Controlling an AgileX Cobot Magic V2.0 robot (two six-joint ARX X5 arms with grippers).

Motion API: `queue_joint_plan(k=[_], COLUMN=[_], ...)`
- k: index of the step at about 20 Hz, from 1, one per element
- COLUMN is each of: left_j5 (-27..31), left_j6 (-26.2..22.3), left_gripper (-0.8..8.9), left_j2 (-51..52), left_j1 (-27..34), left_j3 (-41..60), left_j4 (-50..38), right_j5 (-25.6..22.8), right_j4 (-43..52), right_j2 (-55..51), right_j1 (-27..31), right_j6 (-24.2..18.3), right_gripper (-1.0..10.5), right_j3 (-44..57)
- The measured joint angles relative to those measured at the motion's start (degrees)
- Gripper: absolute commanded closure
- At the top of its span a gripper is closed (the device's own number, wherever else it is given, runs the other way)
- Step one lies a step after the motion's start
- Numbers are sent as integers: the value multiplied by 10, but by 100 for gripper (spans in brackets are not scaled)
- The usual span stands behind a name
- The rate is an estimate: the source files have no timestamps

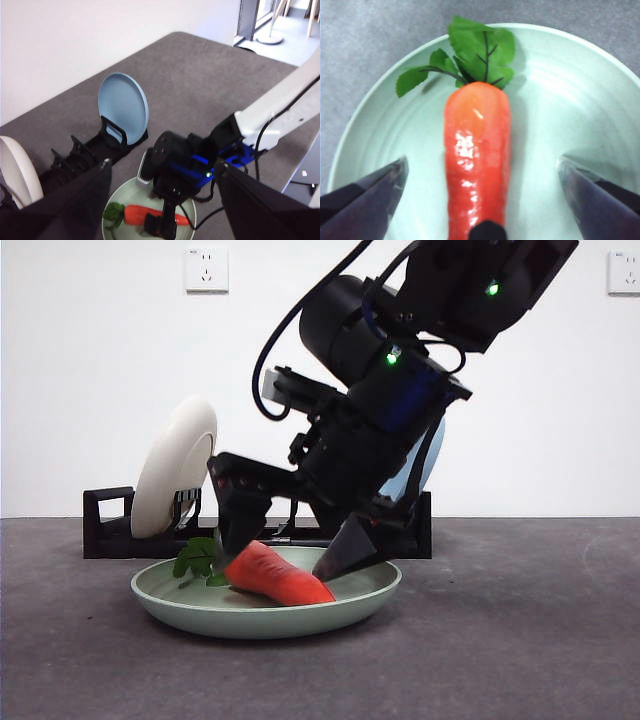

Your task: Take the green plate from the plate rack,put the plate on the table,take the carrot from the table,put the carrot in the plate

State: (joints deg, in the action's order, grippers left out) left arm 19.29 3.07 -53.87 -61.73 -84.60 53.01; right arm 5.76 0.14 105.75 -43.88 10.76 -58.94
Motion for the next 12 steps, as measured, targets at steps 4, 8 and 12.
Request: queue_joint_plan(k=[4,8,12], left_j5=[0,0,-2], left_j6=[0,7,22], left_gripper=[468,468,468], left_j2=[0,0,0], left_j1=[0,0,0], left_j3=[0,0,0], left_j4=[12,38,80], right_j5=[0,26,63], right_j4=[-45,-220,-433], right_j2=[-111,-269,-412], right_j1=[0,0,0], right_j6=[0,0,-1], right_gripper=[442,447,447], right_j3=[0,-5,-5])
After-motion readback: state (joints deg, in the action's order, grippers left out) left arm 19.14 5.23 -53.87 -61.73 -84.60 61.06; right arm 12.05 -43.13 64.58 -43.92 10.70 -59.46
